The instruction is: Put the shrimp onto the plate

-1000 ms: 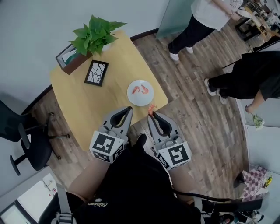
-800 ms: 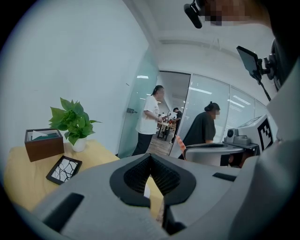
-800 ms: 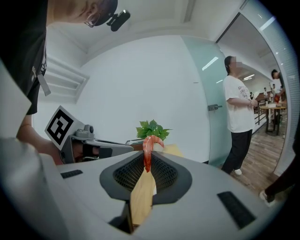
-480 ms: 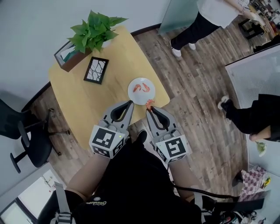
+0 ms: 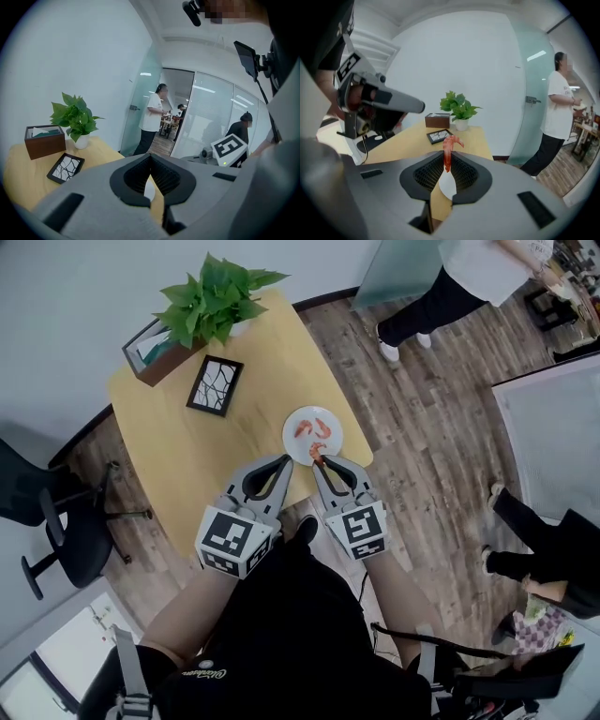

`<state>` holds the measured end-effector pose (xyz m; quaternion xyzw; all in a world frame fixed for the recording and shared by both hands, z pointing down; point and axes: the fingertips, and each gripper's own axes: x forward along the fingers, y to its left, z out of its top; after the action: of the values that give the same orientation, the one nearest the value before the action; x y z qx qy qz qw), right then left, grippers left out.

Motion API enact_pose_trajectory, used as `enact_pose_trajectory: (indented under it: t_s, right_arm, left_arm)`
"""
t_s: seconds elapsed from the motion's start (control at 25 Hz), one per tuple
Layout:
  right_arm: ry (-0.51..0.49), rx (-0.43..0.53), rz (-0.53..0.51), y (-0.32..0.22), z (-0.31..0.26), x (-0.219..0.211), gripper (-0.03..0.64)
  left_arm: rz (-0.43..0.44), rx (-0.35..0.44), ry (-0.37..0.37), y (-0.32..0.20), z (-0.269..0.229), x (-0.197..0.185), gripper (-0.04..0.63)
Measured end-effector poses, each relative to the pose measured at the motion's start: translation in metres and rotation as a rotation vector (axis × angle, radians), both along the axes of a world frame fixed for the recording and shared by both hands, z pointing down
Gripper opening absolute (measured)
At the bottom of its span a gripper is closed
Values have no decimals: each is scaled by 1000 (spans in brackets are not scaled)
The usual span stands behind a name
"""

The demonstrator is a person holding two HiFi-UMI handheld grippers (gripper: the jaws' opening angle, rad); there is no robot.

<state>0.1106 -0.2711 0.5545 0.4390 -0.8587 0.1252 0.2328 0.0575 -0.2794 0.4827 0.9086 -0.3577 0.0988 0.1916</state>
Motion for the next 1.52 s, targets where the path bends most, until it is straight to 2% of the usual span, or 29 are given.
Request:
enact_pose_trajectory:
  t_s: [0.2, 0.36, 0.76, 0.92, 1.36, 1.52]
  right_arm:
    - [160, -58, -98, -9, 50, -1, 46]
    - [243, -120, -167, -13, 81, -5, 46]
    - [488, -192, -364, -20, 131, -7, 46]
    - [551, -212, -431, -20, 139, -7, 46]
    - [694, -279, -535, -20, 157, 2, 48]
    - [715, -309, -553, -20, 162, 4, 48]
  left_arm:
    - [-5, -4, -4, -4, 2, -3, 1]
    - [1, -15, -3, -4, 6, -3, 1]
    - [8, -31, 3, -3, 11, -5, 0]
    - [8, -25, 4, -2, 10, -8, 1]
    - [7, -23, 16, 6, 11, -9, 0]
    - [-3, -21, 14, 7, 11, -15, 0]
